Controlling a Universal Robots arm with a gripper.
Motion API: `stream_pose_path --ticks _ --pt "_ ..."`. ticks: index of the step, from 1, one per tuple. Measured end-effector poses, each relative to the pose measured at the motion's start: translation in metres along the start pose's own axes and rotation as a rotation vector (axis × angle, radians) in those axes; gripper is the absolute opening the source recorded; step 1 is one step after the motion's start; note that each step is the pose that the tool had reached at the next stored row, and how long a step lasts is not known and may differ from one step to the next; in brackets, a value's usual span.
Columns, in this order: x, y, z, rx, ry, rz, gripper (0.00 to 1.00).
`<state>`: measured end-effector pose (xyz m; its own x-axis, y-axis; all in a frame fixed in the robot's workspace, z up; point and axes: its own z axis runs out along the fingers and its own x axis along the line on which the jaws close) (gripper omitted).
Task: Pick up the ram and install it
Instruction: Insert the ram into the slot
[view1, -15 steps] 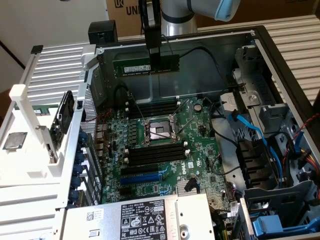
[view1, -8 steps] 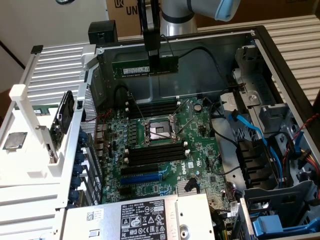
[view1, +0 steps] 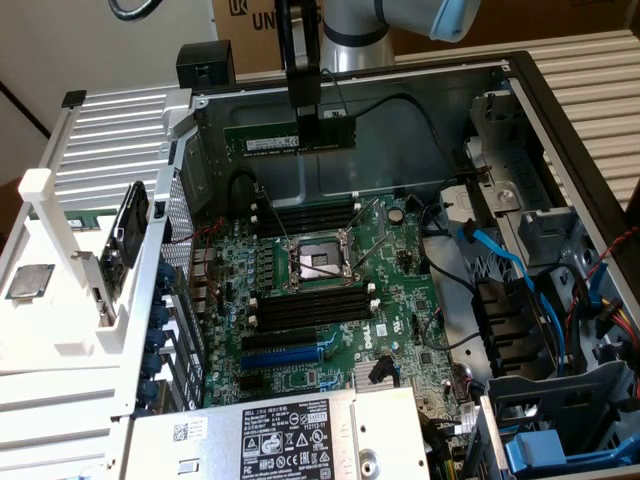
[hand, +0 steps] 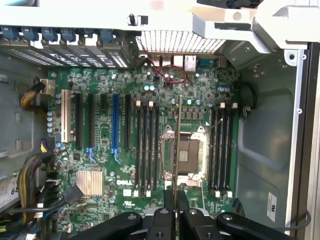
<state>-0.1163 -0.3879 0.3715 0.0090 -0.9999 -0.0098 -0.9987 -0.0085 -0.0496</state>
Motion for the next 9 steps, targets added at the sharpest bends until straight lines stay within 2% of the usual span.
stream_pose_path --ticks 2,6,8,9 --pt "0.0 0.0002 0.0035 0.0003 0.014 -0.001 0.13" --pt "0.0 0.0003 0.0064 0.002 0.0322 -0.002 0.13" --pt "0.001 0.0002 0.013 0.0071 0.0327 -0.001 0.13" --pt "0.003 -0.0001 0.0171 0.0072 0.03 -0.001 0.13"
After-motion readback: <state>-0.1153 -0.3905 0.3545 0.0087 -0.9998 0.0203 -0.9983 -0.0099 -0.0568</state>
